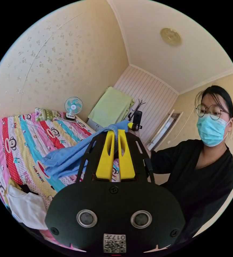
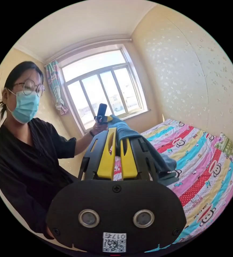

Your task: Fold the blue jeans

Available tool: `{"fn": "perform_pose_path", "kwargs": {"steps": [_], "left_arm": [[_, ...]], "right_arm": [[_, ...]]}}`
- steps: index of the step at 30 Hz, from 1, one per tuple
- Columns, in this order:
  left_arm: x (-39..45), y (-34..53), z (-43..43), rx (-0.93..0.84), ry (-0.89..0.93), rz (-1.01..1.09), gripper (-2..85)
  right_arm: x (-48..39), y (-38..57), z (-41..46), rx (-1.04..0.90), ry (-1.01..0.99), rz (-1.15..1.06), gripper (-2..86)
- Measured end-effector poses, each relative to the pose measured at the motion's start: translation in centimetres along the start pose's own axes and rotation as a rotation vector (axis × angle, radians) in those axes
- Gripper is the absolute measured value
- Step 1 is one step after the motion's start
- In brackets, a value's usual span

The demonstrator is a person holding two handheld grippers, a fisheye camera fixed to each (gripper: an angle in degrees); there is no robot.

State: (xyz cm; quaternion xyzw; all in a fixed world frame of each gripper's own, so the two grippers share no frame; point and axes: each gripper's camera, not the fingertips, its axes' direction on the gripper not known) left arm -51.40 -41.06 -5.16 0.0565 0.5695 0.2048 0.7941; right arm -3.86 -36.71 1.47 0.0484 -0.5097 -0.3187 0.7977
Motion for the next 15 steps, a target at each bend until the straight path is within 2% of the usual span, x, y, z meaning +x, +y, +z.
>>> {"fn": "perform_pose_path", "kwargs": {"steps": [5, 7, 10, 12, 15], "left_arm": [[-6.2, 12.0, 10.7, -0.245, -0.125, -0.175, -0.7], [-9.1, 18.5, 15.1, -0.301, -0.070, -0.283, -0.7], [-12.0, 30.0, 20.1, -0.315, 0.059, -0.534, -0.8], [-11.3, 36.9, 22.1, -0.334, 0.155, -0.661, -0.8], [-9.0, 40.4, 22.7, -0.345, 0.282, -0.726, -0.8]], "right_arm": [[3.6, 15.0, 12.0, -0.266, 0.044, 0.205, 0.0], [4.1, 24.3, 18.1, -0.342, -0.017, 0.361, 0.1], [2.0, 34.0, 22.4, -0.411, -0.118, 0.564, 0.1], [-0.3, 37.1, 23.0, -0.420, -0.272, 0.591, 0.2], [-2.3, 38.5, 22.2, -0.418, -0.412, 0.564, 0.2]]}}
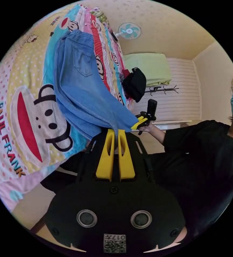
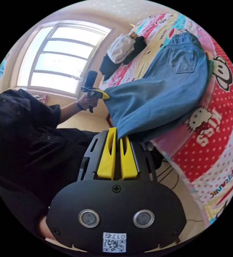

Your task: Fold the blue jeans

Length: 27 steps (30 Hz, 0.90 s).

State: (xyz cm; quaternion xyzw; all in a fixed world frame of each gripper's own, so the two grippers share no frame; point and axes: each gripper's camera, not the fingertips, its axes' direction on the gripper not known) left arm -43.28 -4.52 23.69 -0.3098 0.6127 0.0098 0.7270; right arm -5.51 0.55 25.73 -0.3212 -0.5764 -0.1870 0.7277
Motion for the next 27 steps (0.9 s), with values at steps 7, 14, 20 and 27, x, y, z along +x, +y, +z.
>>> {"fn": "perform_pose_path", "kwargs": {"steps": [7, 14, 20, 27], "left_arm": [[3.1, -8.4, -4.3, 0.157, -0.058, 0.145, -0.4], [-1.9, -26.1, -10.4, 0.365, -0.251, 0.012, 8.3], [-6.3, -23.8, -9.2, 0.385, -0.329, -0.064, 13.7], [-11.3, -9.1, -4.8, 0.560, -0.253, -0.271, 14.7]], "right_arm": [[5.2, -10.1, -11.7, 0.200, -0.043, -0.145, 0.7], [19.3, -20.5, -19.0, 0.332, 0.043, 0.137, 6.2], [21.2, -9.9, -15.4, 0.463, 0.049, 0.319, 12.9], [19.8, 6.6, -1.1, 0.652, -0.157, 0.553, 13.6]]}}
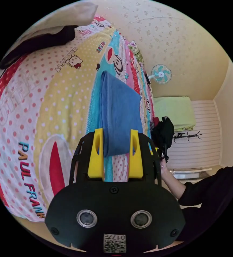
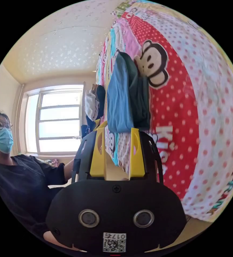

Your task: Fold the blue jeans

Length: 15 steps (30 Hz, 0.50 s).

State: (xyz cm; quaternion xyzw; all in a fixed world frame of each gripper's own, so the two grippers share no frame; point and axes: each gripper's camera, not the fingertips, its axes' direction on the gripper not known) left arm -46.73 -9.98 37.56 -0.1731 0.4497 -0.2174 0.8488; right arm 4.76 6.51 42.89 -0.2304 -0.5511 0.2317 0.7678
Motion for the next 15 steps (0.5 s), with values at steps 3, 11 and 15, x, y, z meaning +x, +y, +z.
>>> {"fn": "perform_pose_path", "kwargs": {"steps": [3, 11, 15], "left_arm": [[-2.6, 2.4, 1.1, 0.000, 0.080, -0.093, 16.0], [-4.7, -1.2, 5.4, -0.004, 0.185, -0.236, 14.7], [-6.5, -1.4, 5.7, 0.054, 0.176, -0.379, 10.2]], "right_arm": [[2.7, 2.2, 1.3, 0.172, -0.104, 0.075, 13.9], [3.2, -2.6, 6.2, 0.270, -0.101, 0.099, 13.9], [5.3, -3.5, 6.7, 0.315, -0.126, 0.230, 10.7]]}}
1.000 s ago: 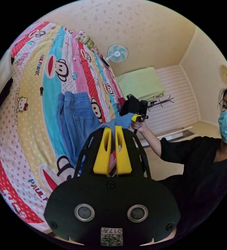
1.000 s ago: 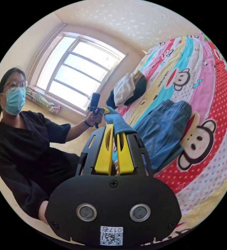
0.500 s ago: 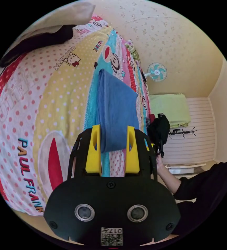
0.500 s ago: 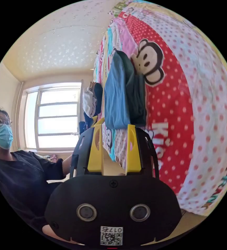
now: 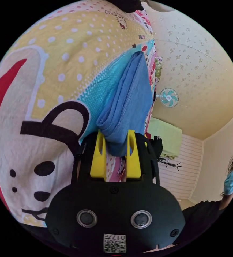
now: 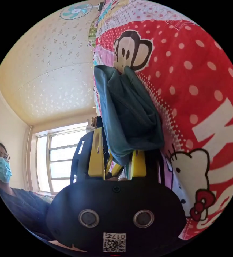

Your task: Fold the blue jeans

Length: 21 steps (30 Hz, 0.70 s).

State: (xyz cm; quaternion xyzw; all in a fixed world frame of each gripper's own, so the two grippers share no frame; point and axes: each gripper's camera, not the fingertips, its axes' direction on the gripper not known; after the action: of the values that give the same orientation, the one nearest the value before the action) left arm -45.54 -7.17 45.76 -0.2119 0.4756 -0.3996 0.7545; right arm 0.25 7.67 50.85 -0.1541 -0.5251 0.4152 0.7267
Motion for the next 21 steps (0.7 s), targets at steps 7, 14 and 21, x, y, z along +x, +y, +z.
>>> {"fn": "perform_pose_path", "kwargs": {"steps": [7, 14, 21], "left_arm": [[0.5, 1.4, -3.1, -0.111, 0.209, -0.007, 7.1], [8.3, 9.6, -6.1, -0.435, 0.188, 0.149, 6.9], [24.2, 12.5, 4.5, -0.617, 0.364, 0.380, 6.7]], "right_arm": [[-0.2, 6.2, -6.6, -0.022, -0.216, 0.044, 2.5], [-3.8, 14.2, -17.8, 0.037, -0.377, 0.125, 0.3], [-14.9, 9.4, -31.0, 0.295, -0.601, -0.147, 0.1]]}}
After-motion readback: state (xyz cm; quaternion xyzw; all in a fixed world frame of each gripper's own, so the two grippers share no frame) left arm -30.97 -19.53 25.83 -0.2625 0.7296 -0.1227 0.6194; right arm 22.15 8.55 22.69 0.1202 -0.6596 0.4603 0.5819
